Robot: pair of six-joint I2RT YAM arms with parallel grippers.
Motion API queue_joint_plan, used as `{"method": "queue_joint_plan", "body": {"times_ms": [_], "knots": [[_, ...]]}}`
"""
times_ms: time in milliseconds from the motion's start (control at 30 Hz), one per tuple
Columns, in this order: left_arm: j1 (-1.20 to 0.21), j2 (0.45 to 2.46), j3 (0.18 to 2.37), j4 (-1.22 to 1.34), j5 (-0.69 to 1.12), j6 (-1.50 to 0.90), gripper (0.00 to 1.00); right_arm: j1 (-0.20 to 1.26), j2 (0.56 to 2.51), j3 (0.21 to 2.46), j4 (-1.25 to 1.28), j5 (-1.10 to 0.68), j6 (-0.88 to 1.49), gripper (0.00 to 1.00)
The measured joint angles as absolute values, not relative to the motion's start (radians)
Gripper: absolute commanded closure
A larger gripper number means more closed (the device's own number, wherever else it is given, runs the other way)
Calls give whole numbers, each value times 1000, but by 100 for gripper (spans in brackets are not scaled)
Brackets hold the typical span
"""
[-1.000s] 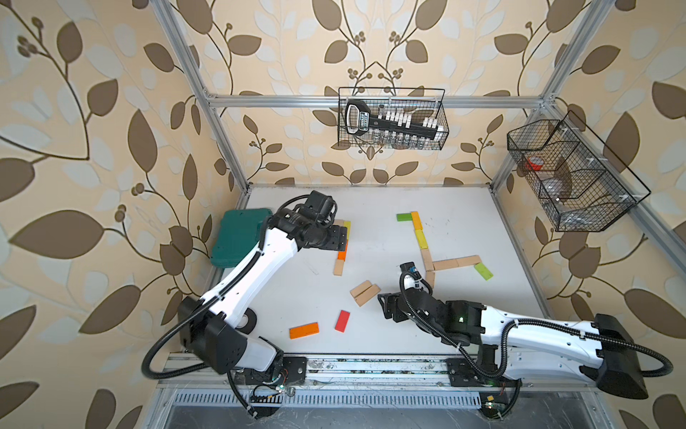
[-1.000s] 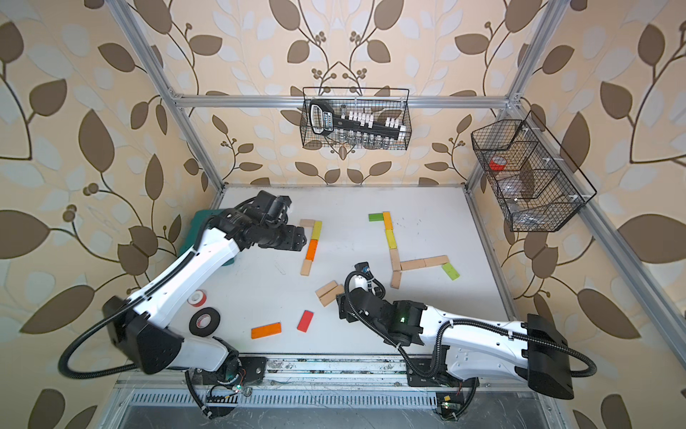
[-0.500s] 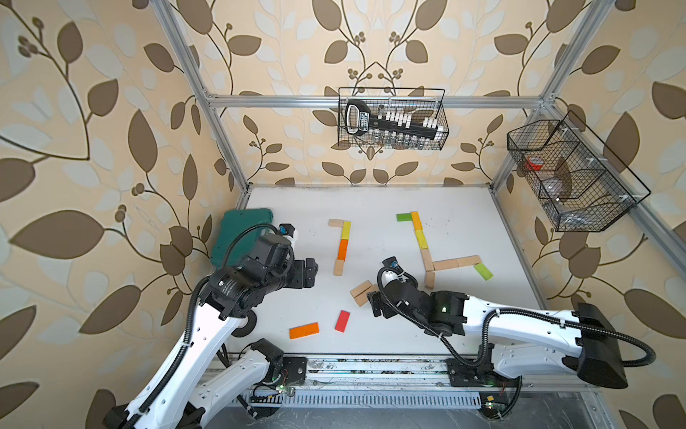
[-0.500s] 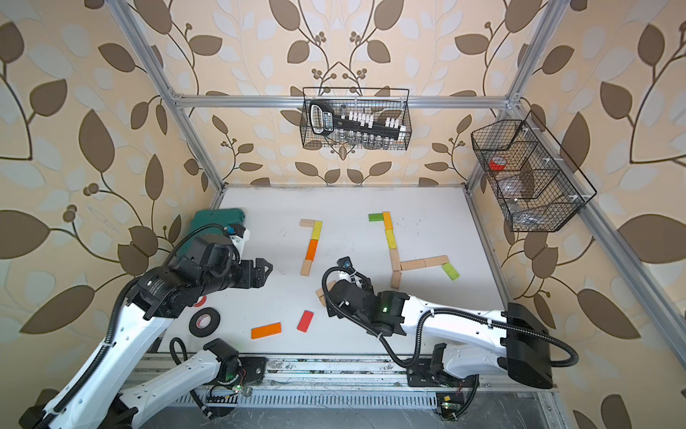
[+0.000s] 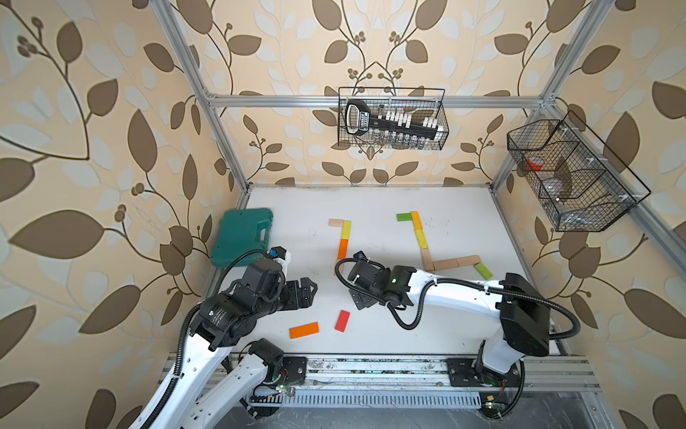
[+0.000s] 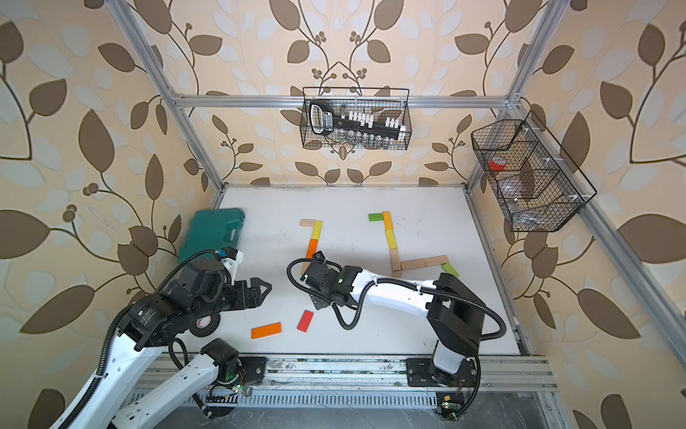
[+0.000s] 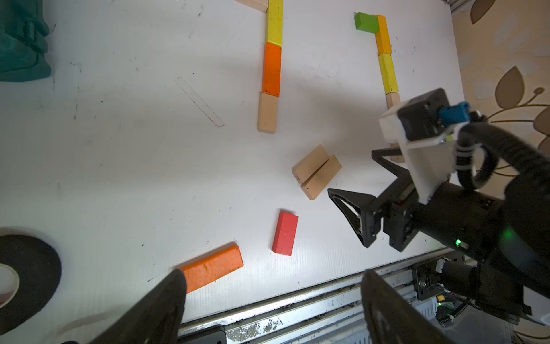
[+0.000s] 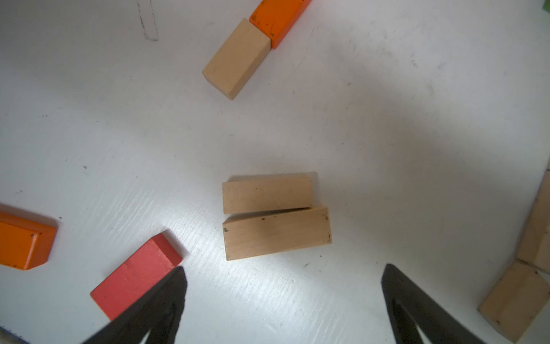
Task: Assemble a giraffe with building blocks
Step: Move the building block to the center of the board.
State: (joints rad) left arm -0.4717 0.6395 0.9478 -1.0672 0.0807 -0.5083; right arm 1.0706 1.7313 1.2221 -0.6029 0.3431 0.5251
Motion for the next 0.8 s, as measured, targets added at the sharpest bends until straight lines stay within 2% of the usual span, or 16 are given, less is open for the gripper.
{"method": "queue_joint_plan", "body": {"times_ms": [433, 700, 800], "knots": [[-472, 610, 926, -1069, 97, -533, 8, 1000, 1988, 1380, -646, 270, 504, 2], [-472, 606, 926, -1070, 97, -532, 8, 986, 2052, 1439, -654, 246, 496, 12], [-472, 604, 926, -1070, 97, -532, 8, 985, 2064, 1455, -654, 239, 508, 21]]}}
